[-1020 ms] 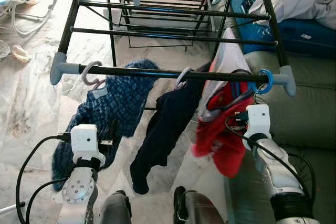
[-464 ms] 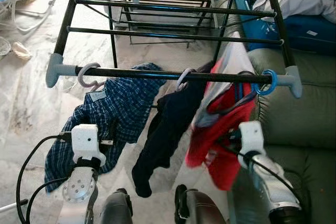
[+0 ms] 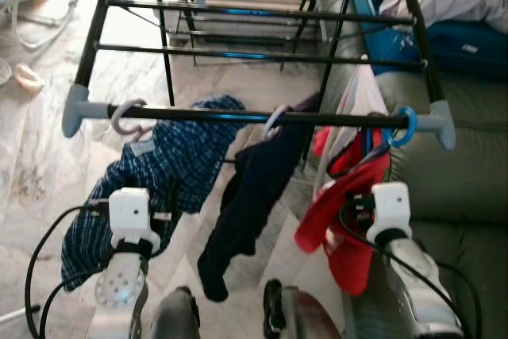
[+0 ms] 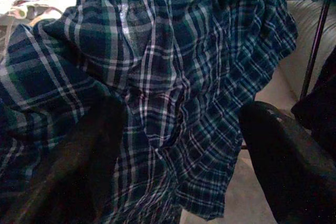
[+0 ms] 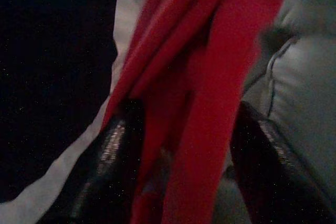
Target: Hang hanger
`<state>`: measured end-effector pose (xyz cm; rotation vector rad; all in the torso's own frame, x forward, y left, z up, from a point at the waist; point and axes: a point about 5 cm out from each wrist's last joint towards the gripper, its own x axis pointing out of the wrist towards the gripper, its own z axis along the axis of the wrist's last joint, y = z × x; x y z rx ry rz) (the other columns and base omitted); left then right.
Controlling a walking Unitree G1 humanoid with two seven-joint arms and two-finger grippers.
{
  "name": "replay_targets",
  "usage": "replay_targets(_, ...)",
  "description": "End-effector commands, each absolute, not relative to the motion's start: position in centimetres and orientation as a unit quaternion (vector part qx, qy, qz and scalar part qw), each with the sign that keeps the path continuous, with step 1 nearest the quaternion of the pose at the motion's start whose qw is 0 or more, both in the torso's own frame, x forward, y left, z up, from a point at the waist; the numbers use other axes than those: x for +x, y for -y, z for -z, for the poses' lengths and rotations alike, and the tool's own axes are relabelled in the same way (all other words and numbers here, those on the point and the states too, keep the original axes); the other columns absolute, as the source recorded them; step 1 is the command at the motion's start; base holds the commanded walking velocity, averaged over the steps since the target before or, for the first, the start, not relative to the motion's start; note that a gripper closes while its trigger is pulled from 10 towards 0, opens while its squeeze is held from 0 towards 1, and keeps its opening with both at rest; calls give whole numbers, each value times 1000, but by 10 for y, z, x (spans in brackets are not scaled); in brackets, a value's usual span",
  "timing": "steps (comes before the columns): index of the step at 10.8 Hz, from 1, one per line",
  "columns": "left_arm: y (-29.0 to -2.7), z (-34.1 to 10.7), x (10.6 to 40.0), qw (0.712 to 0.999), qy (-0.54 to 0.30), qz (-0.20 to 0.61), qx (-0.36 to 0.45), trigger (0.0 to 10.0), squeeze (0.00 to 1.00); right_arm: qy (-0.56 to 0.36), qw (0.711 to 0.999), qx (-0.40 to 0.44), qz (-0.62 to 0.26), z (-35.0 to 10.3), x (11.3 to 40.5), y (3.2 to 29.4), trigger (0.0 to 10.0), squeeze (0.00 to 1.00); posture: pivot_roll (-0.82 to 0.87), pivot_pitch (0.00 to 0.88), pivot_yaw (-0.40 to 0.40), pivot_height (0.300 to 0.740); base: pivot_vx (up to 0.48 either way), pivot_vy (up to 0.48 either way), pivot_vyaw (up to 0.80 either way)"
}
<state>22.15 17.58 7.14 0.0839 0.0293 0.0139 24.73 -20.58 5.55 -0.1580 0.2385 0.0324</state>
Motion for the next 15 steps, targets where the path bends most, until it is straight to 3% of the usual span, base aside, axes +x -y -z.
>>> replay_targets(1,-179,-68,218,998,-24,-17,52,10000,0,-102,991,-85,-2,-60,244,209,10000,1000,18,220,-48,740,0,0,0)
replay_targets(4,-185,-71,223,995,-25,-55,77,10000,0,-74,993,-88,4,-65,227,211,10000,1000,24,225,-52,740,0,0,0)
replay_targets(10,-180,-69,224,995,-30,-42,81,10000,0,-16,995,-102,15,-81,216,210,10000,1000,12,221,-44,740,0,0,0)
replay_targets(15,-179,-67,221,995,-34,-39,81,10000,0,-20,994,-104,14,-80,216,210,10000,1000,11,228,-48,740,-284,0,0)
